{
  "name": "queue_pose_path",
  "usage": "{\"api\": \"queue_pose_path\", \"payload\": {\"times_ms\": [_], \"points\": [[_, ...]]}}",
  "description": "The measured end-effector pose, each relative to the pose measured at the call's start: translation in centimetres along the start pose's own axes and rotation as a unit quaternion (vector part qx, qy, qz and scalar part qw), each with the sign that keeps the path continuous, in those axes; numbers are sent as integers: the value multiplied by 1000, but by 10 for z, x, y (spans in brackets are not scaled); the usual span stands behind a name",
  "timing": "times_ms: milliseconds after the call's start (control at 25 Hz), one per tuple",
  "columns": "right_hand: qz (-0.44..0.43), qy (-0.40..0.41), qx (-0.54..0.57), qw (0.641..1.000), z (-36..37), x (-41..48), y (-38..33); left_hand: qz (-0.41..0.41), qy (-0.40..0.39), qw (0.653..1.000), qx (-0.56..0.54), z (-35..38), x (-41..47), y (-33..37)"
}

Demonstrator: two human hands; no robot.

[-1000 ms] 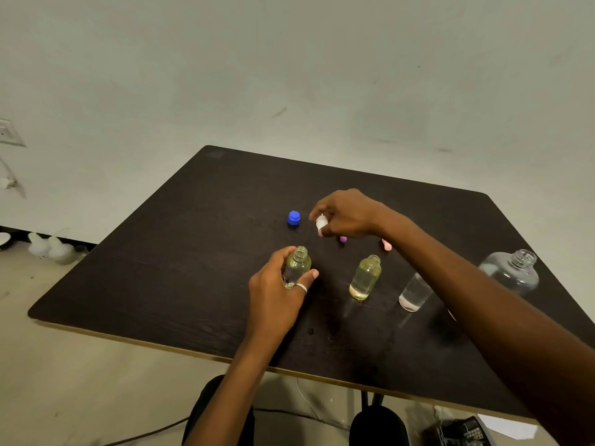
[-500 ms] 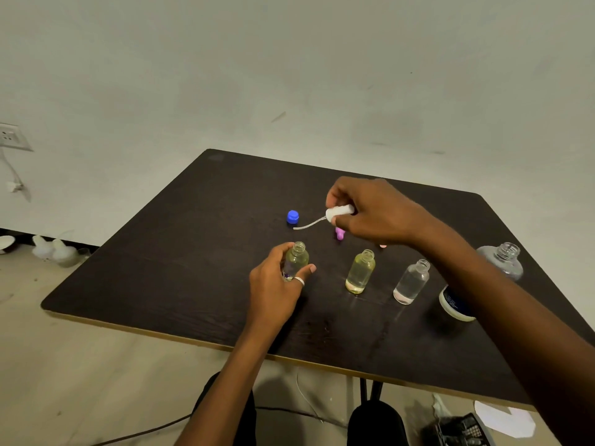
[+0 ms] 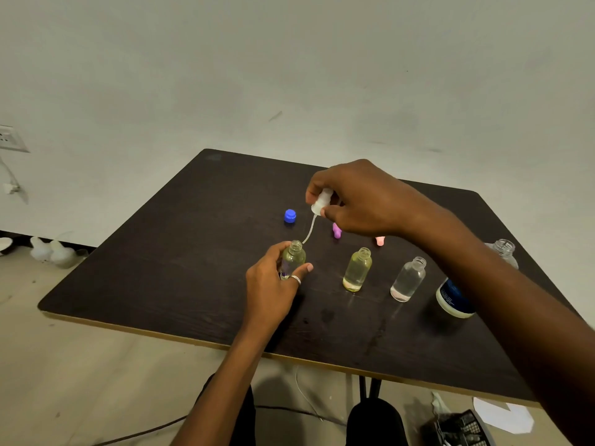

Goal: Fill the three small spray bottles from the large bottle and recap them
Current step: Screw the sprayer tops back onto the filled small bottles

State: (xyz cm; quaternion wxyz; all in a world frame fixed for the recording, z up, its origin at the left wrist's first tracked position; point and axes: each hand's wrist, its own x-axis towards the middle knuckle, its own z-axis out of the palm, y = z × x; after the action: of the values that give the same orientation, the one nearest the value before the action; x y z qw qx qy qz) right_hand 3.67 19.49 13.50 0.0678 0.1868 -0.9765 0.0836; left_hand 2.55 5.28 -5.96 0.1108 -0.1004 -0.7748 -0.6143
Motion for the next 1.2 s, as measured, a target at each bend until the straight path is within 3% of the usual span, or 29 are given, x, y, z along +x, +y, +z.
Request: {"api": "queue_pose_path", "payload": {"times_ms": [320, 1200], "points": [[-20, 3, -4, 1000, 7, 12, -6, -5, -9, 1000, -6, -2, 0, -1], [-61, -93, -46, 993, 63, 27, -2, -3, -20, 1000, -7, -3, 1, -1]]}}
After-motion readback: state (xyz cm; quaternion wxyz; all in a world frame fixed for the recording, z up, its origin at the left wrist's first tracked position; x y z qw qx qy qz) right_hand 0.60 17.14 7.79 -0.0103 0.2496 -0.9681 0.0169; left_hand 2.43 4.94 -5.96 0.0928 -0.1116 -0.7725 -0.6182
